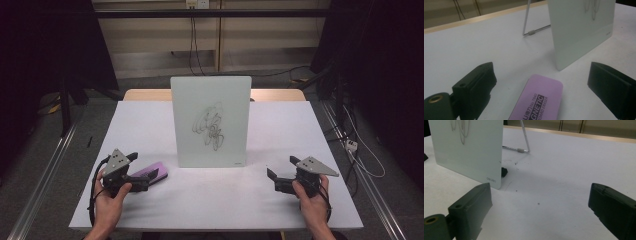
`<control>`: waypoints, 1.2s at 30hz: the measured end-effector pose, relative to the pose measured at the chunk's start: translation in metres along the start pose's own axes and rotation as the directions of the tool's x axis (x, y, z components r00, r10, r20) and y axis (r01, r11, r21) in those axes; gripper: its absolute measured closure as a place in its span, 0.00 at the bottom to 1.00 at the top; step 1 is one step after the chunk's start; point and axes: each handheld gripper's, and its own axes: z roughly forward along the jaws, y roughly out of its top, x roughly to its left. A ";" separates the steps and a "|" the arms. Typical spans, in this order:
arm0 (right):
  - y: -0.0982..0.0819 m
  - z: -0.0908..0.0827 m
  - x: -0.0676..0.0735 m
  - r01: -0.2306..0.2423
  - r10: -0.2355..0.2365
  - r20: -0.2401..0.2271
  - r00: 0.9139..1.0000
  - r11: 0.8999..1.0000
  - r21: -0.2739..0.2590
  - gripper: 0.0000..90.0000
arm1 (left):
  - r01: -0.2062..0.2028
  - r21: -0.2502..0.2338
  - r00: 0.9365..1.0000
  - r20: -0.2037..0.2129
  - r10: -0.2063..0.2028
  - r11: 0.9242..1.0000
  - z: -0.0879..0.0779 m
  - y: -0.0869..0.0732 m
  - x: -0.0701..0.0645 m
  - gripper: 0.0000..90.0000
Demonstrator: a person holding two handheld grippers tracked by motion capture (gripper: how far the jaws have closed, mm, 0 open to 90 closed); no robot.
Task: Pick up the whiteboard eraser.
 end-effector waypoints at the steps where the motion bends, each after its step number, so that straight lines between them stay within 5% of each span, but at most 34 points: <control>1: 0.000 0.000 0.000 0.002 -0.002 -0.001 1.000 1.000 0.000 0.06 | 0.017 0.005 1.000 0.018 -0.017 1.000 0.001 0.000 0.000 0.08; 6: 0.000 0.001 0.001 0.007 -0.007 -0.002 1.000 1.000 0.001 0.06 | 0.032 0.048 0.999 0.035 -0.034 0.998 0.001 0.005 0.004 0.08; 10: 0.000 0.001 0.001 0.004 -0.004 -0.002 1.000 1.000 0.001 0.06 | 0.006 0.075 1.000 0.024 -0.008 0.997 0.001 0.009 0.006 0.08; 21: 0.001 0.005 0.006 0.021 -0.021 -0.013 1.000 1.000 0.007 0.06 | -0.040 0.132 0.995 0.094 0.027 0.990 0.004 0.018 0.007 0.06; 32: 0.002 0.006 0.007 0.023 -0.023 -0.017 1.000 1.000 0.009 0.06 | -0.104 0.224 0.989 0.125 0.078 0.969 0.021 0.038 0.010 0.12; 36: 0.002 0.007 0.007 0.026 -0.025 -0.018 1.000 1.000 0.010 0.06 | -0.111 0.292 0.988 0.138 0.073 0.950 0.028 0.039 0.013 0.16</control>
